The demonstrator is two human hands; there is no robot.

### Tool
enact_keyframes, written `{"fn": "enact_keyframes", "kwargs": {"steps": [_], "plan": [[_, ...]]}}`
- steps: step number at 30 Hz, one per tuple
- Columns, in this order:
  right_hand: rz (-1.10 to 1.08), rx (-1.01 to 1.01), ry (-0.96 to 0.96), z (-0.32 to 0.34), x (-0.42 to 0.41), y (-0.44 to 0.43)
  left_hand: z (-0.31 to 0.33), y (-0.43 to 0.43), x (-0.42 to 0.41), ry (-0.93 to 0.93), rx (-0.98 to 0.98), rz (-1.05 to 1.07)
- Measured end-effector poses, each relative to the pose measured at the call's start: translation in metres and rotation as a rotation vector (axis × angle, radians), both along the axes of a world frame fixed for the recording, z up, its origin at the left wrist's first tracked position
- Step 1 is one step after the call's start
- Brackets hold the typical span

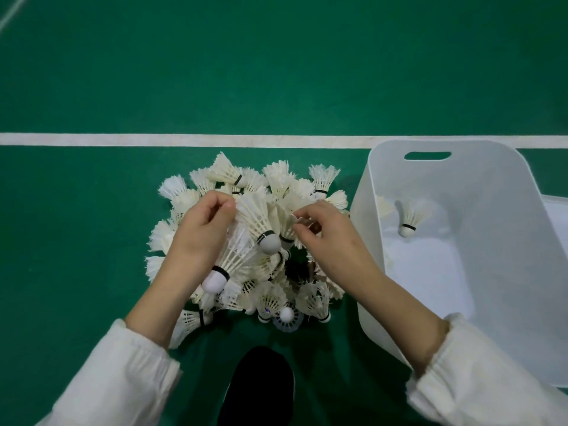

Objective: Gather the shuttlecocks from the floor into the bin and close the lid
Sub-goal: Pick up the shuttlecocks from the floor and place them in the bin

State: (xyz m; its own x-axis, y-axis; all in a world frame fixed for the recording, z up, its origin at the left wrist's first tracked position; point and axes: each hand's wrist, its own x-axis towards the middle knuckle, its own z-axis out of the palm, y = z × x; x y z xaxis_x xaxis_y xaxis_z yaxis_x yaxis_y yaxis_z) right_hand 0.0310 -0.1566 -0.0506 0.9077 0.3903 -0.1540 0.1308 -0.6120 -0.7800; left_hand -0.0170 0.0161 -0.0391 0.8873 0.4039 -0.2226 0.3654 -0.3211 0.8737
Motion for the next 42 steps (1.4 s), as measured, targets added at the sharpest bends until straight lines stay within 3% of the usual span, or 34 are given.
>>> {"fn": "enact_keyframes", "kwargs": {"steps": [7, 12, 14, 18, 23, 28, 31, 34, 36, 38, 42], "plan": [[-0.076, -0.006, -0.145, 0.056, 0.036, -0.04, 0.048, -0.045, 0.027, -0.143, 0.107, -0.242], [-0.273, -0.093, -0.148, 0.083, 0.079, -0.11, 0.069, -0.088, 0.051, -0.246, 0.195, -0.384], [-0.289, -0.222, -0.083, 0.064, 0.082, -0.134, 0.066, -0.106, 0.056, -0.247, 0.213, -0.441], [-0.244, -0.292, 0.102, -0.007, 0.081, -0.155, 0.048, -0.133, 0.055, -0.223, 0.203, -0.471], [-0.248, -0.37, 0.117, -0.069, 0.093, -0.156, 0.029, -0.145, 0.046, -0.184, 0.155, -0.433], [-0.256, -0.3, 0.2, -0.095, 0.097, -0.163, 0.02, -0.152, 0.045, -0.148, 0.14, -0.475], [-0.242, -0.215, 0.115, -0.068, 0.096, -0.174, 0.016, -0.156, 0.046, -0.144, 0.15, -0.493], [-0.181, 0.065, -0.017, -0.018, 0.082, -0.182, 0.015, -0.162, 0.048, -0.145, 0.165, -0.523], [-0.016, 0.197, -0.057, 0.01, 0.064, -0.175, 0.014, -0.166, 0.05, -0.148, 0.181, -0.544], [0.14, 0.177, -0.049, 0.019, 0.045, -0.165, 0.014, -0.167, 0.051, -0.165, 0.22, -0.562], [0.147, 0.031, 0.054, 0.01, 0.031, -0.16, 0.011, -0.165, 0.049, -0.174, 0.253, -0.558]]}}
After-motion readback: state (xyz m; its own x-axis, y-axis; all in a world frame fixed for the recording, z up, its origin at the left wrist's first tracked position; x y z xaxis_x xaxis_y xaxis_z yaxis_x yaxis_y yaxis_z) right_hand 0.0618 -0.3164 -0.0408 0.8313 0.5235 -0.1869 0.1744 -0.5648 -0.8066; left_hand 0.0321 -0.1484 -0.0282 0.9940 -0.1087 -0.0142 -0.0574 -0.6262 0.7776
